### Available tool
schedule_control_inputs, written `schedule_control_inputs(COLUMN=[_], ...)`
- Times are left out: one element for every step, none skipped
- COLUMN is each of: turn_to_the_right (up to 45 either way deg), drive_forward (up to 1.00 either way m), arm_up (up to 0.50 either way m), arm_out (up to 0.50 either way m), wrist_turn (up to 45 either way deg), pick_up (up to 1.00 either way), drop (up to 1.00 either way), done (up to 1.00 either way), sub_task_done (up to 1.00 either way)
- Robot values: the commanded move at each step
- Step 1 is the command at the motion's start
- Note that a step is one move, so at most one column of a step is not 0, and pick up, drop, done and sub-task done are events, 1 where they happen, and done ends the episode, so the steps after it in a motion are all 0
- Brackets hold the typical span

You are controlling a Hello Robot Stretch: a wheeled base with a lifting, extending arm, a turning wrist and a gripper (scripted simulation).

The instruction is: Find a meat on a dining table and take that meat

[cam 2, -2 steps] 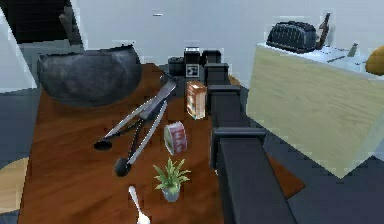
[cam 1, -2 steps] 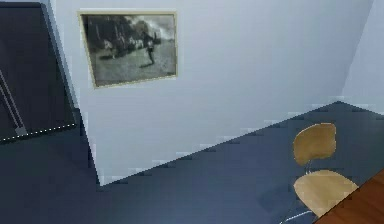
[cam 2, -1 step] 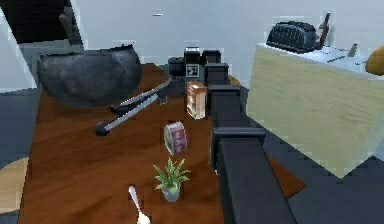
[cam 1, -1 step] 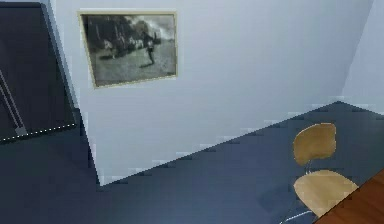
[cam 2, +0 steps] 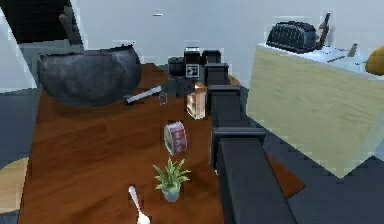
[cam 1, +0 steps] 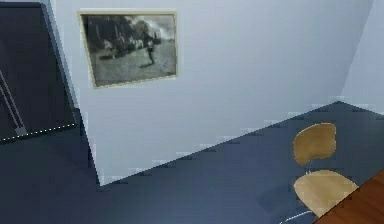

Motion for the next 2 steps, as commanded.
schedule_control_inputs(turn_to_the_right=[0.0,0.0], drive_forward=[0.00,0.00], arm_up=[0.00,-0.30], arm_out=[0.00,0.00], wrist_turn=[27.0,0.0], pick_up=[0.00,0.00], drop=[0.00,0.00], done=[0.00,0.00], sub_task_done=[0.00,0.00])
